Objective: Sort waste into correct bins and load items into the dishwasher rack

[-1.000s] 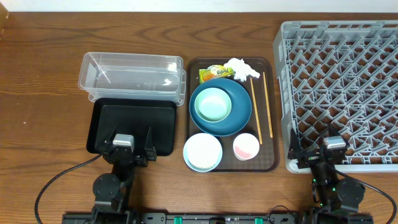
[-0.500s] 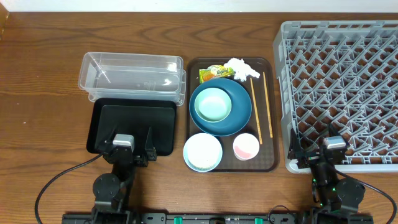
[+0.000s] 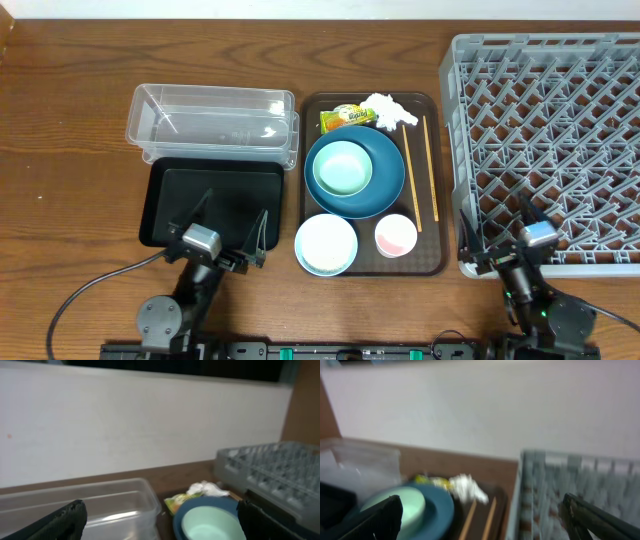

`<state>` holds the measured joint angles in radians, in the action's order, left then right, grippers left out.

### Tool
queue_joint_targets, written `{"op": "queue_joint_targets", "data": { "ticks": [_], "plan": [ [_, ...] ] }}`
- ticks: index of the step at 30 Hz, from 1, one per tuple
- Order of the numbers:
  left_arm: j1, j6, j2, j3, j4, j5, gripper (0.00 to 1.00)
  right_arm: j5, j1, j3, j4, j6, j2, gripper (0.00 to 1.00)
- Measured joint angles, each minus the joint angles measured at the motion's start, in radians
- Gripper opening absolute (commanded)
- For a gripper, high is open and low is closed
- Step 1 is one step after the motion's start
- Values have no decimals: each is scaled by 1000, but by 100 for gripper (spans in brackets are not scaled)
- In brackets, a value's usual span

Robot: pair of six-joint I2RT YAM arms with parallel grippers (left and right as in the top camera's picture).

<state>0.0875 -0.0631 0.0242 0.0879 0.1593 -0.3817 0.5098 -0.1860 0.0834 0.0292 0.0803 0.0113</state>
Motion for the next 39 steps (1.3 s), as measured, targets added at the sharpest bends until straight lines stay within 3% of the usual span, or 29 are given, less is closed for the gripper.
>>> {"op": "queue_joint_targets", "data": {
  "ticks": [6, 15, 18, 22, 27, 33, 39],
  "plan": [
    [0, -50, 146, 241, -206, -63, 98, 20, 0, 238, -185, 34, 60, 99],
    [0, -71, 634, 751, -613, -202, 98, 28, 0, 689, -700, 44, 471, 99],
    [0, -75, 778, 877, -624, -319, 98, 29, 0, 837, -819, 37, 618, 99],
    [0, -129, 871, 917, -513, -478, 98, 59, 0, 966, -916, 26, 763, 99],
    [0, -209, 947, 922, -531, -576, 98, 139, 0, 988, -961, 21, 866, 99],
    [64, -235, 998, 922, -729, -460, 98, 137, 55, 988, -1023, 20, 954, 99],
    [220, -244, 1003, 925, -837, -190, 98, -48, 334, 989, -1118, 44, 1041, 99]
  ]
}}
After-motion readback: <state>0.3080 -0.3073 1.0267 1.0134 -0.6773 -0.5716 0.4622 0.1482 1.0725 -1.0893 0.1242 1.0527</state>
